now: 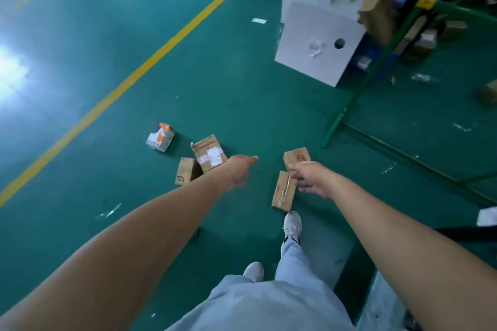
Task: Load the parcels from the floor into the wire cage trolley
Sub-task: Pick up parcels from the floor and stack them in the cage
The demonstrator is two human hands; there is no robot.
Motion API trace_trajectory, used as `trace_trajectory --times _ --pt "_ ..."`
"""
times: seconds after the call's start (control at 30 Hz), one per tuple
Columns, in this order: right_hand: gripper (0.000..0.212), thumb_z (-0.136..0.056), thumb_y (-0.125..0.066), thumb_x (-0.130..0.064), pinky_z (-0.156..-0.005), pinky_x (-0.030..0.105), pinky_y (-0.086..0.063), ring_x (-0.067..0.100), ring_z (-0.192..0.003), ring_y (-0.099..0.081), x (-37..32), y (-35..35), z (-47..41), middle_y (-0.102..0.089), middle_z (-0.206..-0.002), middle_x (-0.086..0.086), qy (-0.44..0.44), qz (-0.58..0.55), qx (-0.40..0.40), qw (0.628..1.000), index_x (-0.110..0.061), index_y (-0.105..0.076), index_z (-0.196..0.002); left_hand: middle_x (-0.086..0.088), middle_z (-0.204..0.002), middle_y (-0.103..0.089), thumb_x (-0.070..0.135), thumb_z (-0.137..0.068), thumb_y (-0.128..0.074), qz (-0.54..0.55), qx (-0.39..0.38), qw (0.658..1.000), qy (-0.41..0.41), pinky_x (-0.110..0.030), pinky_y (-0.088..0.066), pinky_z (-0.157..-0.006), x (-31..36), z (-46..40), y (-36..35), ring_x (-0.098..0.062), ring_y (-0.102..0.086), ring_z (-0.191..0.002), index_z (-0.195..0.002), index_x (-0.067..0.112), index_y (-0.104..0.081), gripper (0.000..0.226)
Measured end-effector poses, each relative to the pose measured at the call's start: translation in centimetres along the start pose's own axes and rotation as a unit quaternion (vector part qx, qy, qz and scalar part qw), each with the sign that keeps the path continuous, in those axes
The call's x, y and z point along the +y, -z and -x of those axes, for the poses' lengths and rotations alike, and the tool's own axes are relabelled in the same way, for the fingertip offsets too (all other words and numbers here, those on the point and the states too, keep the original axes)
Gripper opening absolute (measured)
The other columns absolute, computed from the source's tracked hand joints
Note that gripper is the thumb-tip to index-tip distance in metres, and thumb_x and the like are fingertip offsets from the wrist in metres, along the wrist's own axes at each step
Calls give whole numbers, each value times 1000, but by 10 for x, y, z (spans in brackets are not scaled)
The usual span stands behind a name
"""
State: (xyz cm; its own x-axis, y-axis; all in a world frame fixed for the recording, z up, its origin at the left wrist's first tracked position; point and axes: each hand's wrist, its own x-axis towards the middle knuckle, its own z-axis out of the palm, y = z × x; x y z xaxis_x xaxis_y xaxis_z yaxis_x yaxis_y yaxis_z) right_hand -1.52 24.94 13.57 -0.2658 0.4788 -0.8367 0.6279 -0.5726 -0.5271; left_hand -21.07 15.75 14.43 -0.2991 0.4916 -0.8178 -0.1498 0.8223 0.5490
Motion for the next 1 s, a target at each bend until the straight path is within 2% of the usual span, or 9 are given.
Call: trace_trajectory --times 0.13,0.27,0.43,0.5,0.63,0.67,0.8,0.93,1.0 --pt "31 -105 -54 -32 -81 33 -52 22 -102 -58 -21 25 -58 -61 -127 10 -23 29 -32 999 -15 -55 -130 -3 -149 -47 41 -102 -59 30 16 999 38 -39 -51 -100 25 -37 -12 -25 -55 -123 -145 17 -47 50" --pt "31 -104 -54 -30 -75 32 -50 22 -98 -60 -40 43 -123 -64 -121 10 -42 71 -35 996 -11 -58 -129 -1 -137 -50 41 -102 -60 71 29 995 63 -40 -50 -99 50 -78 -22 -25 -55 -118 -144 18 -47 50" --pt "30 -104 -55 -29 -78 33 -52 21 -93 -61 -59 26 -170 -65 -109 5 -58 124 -73 988 -11 -59 -128 3 -141 -49 42 -101 -60 125 59 985 102 -38 -51 -96 49 -110 -4 -26 -55 -126 -144 22 -47 49" --pt "30 -103 -55 -30 -77 32 -52 20 -93 -61 -74 8 -192 -66 -112 5 -57 155 -94 982 -13 -60 -127 4 -139 -48 42 -101 -60 150 78 979 116 -37 -51 -95 42 -130 15 -25 -55 -124 -145 22 -47 50" --pt "22 -103 -55 -30 -99 40 -52 25 -111 -67 -104 -47 -249 -64 -104 3 -63 202 -124 970 -15 -62 -117 4 -136 -47 43 -102 -59 192 111 966 136 -39 -51 -95 18 -186 66 -23 -55 -117 -146 22 -46 50" --pt "22 -103 -55 -30 -100 39 -51 25 -112 -66 -110 -61 -263 -63 -103 3 -64 212 -130 966 -14 -62 -116 4 -134 -47 42 -102 -59 199 116 963 138 -40 -50 -98 11 -201 79 -23 -54 -117 -146 22 -46 50" --pt "26 -103 -54 -27 -89 34 -51 20 -95 -60 -117 -123 -338 -65 -107 5 -61 236 -149 958 -12 -61 -124 2 -137 -51 40 -102 -59 219 136 955 149 -42 -50 -104 -28 -284 134 -24 -56 -122 -144 22 -49 47" --pt "20 -103 -54 -26 -96 36 -54 20 -93 -60 -102 -180 -421 -66 -107 5 -68 249 -150 955 -13 -63 -116 -1 -147 -50 38 -102 -59 233 136 947 176 -40 -53 -99 -75 -374 180 -23 -57 -121 -143 21 -51 44" --pt "13 -103 -54 -25 -89 33 -53 19 -90 -57 -86 -213 -478 -63 -101 4 -73 253 -149 953 -16 -63 -107 -2 -147 -51 37 -103 -59 230 130 947 183 -40 -53 -100 -104 -433 202 -23 -57 -122 -143 20 -51 43"
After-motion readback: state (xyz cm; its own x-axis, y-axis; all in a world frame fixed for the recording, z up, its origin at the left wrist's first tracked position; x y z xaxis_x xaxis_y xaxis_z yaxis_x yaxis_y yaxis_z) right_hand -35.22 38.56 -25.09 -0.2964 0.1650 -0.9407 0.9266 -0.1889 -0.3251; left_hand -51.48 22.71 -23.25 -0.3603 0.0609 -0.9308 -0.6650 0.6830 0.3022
